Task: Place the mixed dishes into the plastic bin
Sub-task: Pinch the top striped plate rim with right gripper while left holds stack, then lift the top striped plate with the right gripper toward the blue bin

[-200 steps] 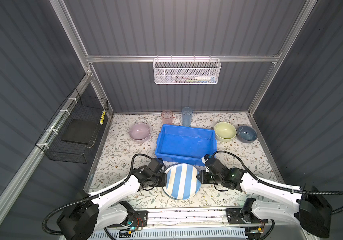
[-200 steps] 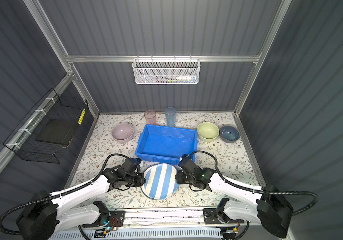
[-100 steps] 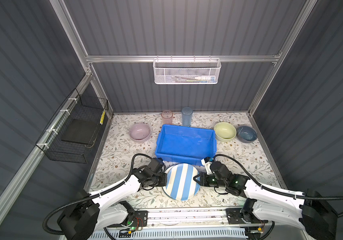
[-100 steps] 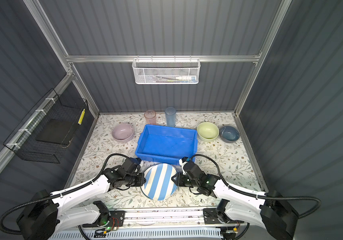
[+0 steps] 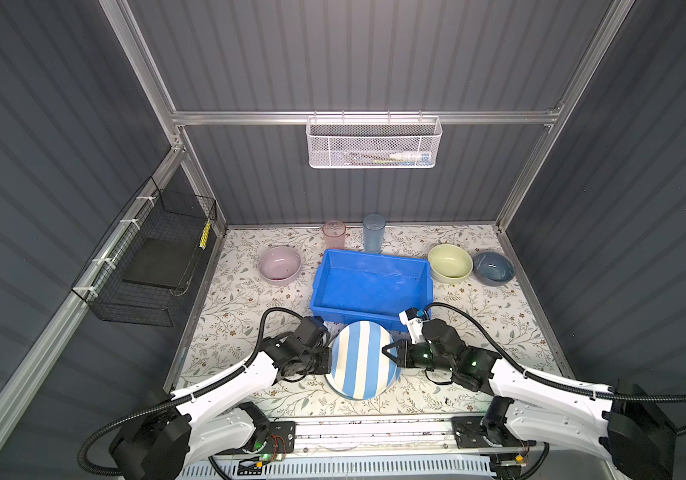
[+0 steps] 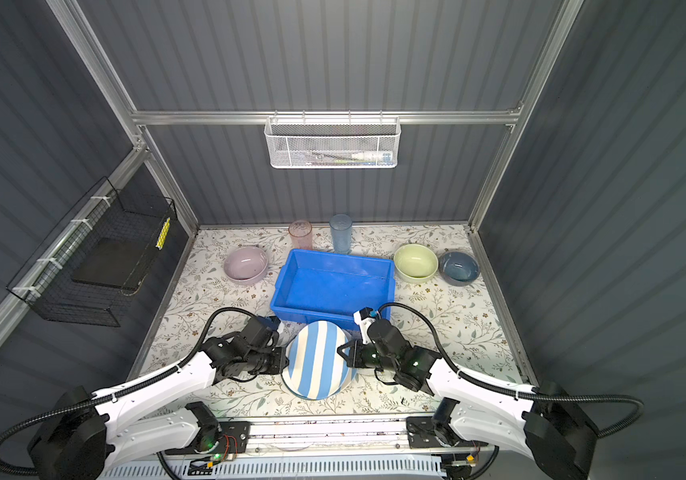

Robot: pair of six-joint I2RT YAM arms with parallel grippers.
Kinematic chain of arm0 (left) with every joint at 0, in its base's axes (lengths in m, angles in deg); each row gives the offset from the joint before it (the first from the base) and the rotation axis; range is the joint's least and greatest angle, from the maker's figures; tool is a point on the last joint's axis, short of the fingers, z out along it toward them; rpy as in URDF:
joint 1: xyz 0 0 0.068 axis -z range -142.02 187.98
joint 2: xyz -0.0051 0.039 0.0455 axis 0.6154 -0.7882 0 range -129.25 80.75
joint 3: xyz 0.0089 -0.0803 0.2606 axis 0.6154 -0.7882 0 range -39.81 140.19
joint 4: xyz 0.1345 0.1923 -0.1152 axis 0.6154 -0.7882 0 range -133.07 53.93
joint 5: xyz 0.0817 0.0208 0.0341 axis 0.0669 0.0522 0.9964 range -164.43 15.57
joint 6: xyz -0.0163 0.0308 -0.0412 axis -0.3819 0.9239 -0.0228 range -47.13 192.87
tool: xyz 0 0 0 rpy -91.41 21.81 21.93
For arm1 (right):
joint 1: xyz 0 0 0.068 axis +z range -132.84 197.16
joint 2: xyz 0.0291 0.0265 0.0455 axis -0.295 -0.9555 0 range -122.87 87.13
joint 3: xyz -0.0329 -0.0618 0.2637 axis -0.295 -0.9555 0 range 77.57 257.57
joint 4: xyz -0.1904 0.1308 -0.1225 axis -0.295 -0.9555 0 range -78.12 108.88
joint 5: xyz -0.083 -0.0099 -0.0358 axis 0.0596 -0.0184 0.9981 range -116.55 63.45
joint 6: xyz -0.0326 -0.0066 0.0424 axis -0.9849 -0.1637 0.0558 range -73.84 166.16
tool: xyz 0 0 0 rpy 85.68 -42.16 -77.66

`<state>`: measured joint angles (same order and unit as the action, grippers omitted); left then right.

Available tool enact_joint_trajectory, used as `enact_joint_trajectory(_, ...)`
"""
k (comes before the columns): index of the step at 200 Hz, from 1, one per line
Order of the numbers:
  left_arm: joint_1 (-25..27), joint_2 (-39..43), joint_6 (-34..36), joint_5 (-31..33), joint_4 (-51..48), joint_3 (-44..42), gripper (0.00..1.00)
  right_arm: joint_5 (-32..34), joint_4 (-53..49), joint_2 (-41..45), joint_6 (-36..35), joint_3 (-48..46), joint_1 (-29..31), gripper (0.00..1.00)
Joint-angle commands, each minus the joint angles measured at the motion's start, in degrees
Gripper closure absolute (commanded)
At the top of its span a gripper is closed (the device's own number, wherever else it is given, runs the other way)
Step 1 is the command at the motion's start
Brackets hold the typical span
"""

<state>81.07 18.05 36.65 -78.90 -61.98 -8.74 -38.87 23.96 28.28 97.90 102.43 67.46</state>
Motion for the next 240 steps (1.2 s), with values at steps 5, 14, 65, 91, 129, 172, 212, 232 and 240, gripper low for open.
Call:
enact_joint_trajectory(5, 0.15, 2.10, 2.34, 3.54, -7.11, 2.55, 0.85, 1.32, -4.46, 2.27, -2.65, 2.69, 0.23, 0.99)
enact_joint_trajectory(14, 0.15, 2.70, 2.62, 4.51, -7.99, 3.06, 0.85, 1.49, -6.16, 2.79, -3.57, 3.82, 0.23, 1.00)
enact_joint_trajectory(65, 0.06, 4.65, 3.36, 9.10, -12.94, 7.59, 0.67, 4.13, -14.03, 6.12, -6.84, 9.16, 0.00, 1.00)
enact_joint_trajectory(91, -0.02, 5.58, 4.36, 11.15, -15.19, 10.95, 0.52, 5.25, -17.51, 7.55, -8.49, 12.53, -0.53, 1.00)
enact_joint_trajectory(129, -4.41, 3.78, 8.21, 12.13, -17.60, 17.40, 0.50, 7.56, -21.79, 7.51, -11.89, 19.10, -3.34, 1.00)
enact_joint_trajectory(172, -14.69, 0.35, 14.77, 6.84, -16.72, 24.75, 0.49, 6.64, -22.51, 5.29, -11.67, 25.29, -11.82, 1.00)
enact_joint_trajectory(212, -18.71, -8.90, 19.23, 5.27, -16.64, 33.69, 0.50, 4.20, -21.87, -0.03, -12.38, 29.83, -17.17, 1.00)
enact_joint_trajectory(232, -21.32, -13.35, 21.37, 2.92, -15.40, 36.20, 0.51, 5.00, -20.48, -2.86, -12.37, 31.41, -18.01, 1.00)
enact_joint_trajectory(240, -22.19, -15.28, 22.28, 2.27, -15.40, 37.14, 0.51, 5.49, -20.08, -4.13, -12.38, 32.03, -18.37, 1.00)
